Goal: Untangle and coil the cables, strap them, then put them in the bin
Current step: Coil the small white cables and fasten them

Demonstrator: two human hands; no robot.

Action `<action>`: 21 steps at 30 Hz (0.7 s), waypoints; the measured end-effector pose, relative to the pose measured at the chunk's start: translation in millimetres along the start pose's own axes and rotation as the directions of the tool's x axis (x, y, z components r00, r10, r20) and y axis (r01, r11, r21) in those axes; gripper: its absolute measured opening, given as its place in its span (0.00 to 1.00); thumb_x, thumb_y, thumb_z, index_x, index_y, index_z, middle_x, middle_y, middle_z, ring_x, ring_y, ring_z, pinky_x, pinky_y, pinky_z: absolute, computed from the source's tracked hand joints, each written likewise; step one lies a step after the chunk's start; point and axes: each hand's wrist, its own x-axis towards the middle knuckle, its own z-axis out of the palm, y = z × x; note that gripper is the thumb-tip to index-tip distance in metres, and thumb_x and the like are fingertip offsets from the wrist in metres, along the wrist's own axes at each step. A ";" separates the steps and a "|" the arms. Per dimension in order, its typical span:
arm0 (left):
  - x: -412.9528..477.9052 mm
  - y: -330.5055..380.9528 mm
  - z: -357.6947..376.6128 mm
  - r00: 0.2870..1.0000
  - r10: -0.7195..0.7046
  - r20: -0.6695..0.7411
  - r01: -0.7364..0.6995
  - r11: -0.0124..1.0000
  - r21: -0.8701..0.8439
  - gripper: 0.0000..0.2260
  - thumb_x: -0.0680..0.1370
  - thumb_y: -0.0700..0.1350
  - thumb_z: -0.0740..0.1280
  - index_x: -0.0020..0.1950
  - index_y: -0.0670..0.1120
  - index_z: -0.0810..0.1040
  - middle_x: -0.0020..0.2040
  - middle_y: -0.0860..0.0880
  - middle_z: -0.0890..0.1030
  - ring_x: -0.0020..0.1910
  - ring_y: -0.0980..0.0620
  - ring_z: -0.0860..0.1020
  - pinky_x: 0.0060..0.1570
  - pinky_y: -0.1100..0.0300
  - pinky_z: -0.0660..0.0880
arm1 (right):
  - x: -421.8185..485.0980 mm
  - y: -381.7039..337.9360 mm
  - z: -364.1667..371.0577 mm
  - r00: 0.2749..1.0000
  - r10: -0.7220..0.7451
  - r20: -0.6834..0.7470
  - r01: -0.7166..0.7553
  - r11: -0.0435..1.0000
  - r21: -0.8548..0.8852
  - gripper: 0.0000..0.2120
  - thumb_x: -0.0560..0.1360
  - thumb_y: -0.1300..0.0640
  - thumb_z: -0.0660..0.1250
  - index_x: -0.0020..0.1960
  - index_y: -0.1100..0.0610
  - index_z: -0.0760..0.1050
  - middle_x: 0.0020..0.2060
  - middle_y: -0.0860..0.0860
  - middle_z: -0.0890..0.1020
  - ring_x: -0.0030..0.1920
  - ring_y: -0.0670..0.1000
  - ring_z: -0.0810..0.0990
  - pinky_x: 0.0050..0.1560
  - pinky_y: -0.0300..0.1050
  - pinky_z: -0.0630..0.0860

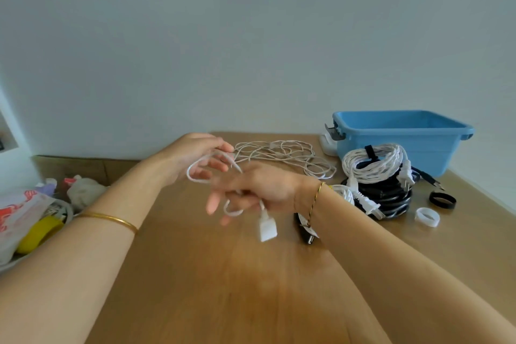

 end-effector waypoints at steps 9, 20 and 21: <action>8.1 -23.9 43.4 0.986 0.104 0.129 -0.151 0.885 0.440 0.04 0.75 0.41 0.70 0.50 0.43 0.80 0.51 0.59 0.75 0.50 0.64 0.72 0.46 0.76 0.65 | -23.2 -52.2 -39.8 0.825 -0.312 -0.472 0.471 0.840 0.268 0.21 0.81 0.56 0.53 0.34 0.61 0.74 0.16 0.45 0.56 0.20 0.46 0.52 0.41 0.46 0.80; 35.2 38.5 -26.3 0.447 0.448 -0.774 -0.631 0.771 0.082 0.04 0.76 0.41 0.61 0.42 0.48 0.71 0.40 0.53 0.75 0.40 0.61 0.78 0.50 0.58 0.76 | -44.3 -29.9 -94.0 0.037 0.042 -0.998 0.719 0.693 0.056 0.18 0.82 0.55 0.54 0.35 0.59 0.69 0.18 0.47 0.64 0.21 0.45 0.64 0.37 0.46 0.81; 28.5 52.5 -22.8 0.363 0.578 -0.731 -0.679 0.701 0.217 0.03 0.77 0.40 0.61 0.45 0.46 0.72 0.43 0.54 0.75 0.45 0.65 0.77 0.54 0.64 0.74 | -41.2 -24.0 -94.2 0.035 0.056 -0.998 0.683 0.727 0.065 0.18 0.82 0.54 0.54 0.36 0.59 0.69 0.20 0.49 0.67 0.23 0.47 0.67 0.35 0.44 0.80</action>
